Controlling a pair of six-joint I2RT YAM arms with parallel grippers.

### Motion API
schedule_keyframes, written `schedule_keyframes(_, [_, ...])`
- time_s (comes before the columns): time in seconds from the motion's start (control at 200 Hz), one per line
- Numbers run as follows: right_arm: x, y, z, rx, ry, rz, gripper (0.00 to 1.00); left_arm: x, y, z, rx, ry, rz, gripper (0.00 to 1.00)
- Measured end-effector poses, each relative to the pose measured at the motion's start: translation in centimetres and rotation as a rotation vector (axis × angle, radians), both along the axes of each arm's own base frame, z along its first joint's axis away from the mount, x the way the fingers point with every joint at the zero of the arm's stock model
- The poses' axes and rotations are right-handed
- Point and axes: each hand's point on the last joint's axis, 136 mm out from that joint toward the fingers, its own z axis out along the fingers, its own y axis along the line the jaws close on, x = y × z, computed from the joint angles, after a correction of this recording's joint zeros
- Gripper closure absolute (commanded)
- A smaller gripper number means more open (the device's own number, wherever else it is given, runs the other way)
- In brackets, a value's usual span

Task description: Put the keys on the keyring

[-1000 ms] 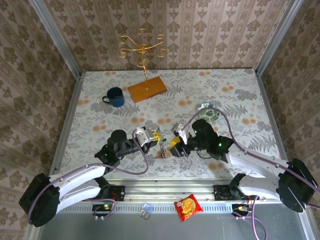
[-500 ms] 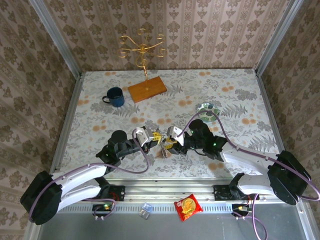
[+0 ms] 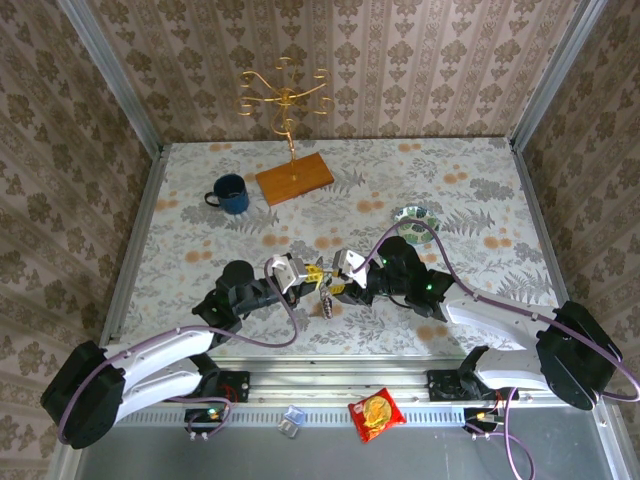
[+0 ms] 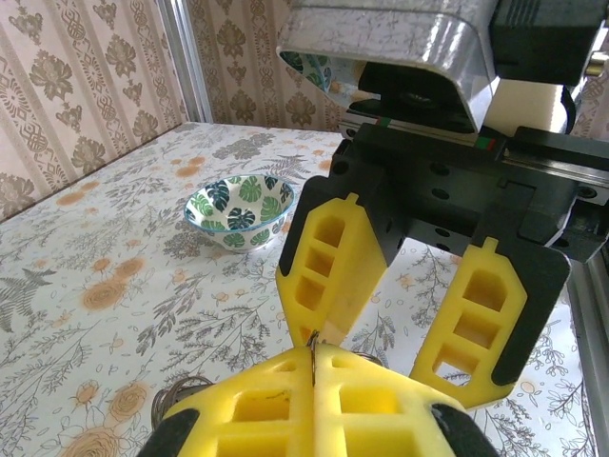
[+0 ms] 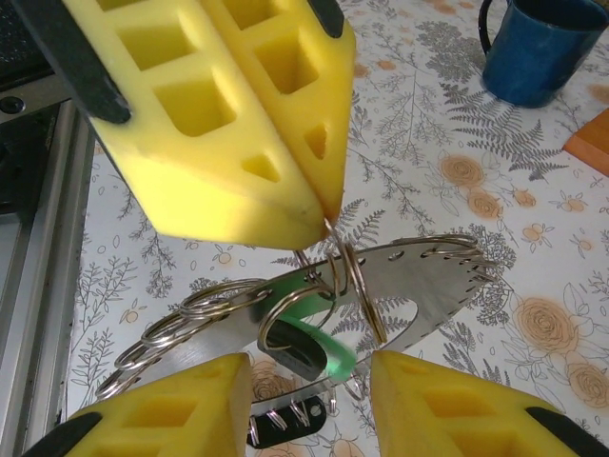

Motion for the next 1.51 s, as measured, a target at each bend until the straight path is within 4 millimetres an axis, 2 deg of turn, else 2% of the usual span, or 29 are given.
schedule_keyframes(0.255, [0.1,0.2,0.2,0.006,-0.010,0.003,0.60,-0.2,-0.1,-0.1,-0.001,0.002,-0.014,1.00])
schedule_keyframes(0.455, [0.1,0.4,0.1,0.006,-0.011,0.019,0.80,-0.1,-0.2,-0.3,0.003,0.007,-0.017,1.00])
schedule_keyframes(0.69, [-0.1,0.6,-0.1,0.006,0.003,0.032,0.88,0.0,-0.1,-0.3,0.004,0.008,-0.012,1.00])
schedule_keyframes(0.95, [-0.1,1.1,-0.9,-0.007,0.033,0.051,0.87,0.1,-0.1,-0.5,0.009,0.011,-0.008,1.00])
schedule_keyframes(1.07, [-0.1,1.1,-1.1,-0.012,0.036,0.048,0.75,0.1,0.0,-0.6,0.011,0.012,-0.005,1.00])
schedule_keyframes(1.15, [0.0,0.9,-0.8,-0.009,0.034,0.040,0.72,0.1,0.0,-0.7,0.011,0.013,-0.005,1.00])
schedule_keyframes(1.36, [0.0,-0.3,1.3,0.048,-0.001,0.024,0.73,0.0,0.0,-0.6,0.009,0.011,-0.010,1.00])
schedule_keyframes(1.505, [-0.7,-0.7,1.9,0.084,0.019,0.036,0.80,-0.2,-0.2,-0.4,-0.001,0.006,-0.031,1.00])
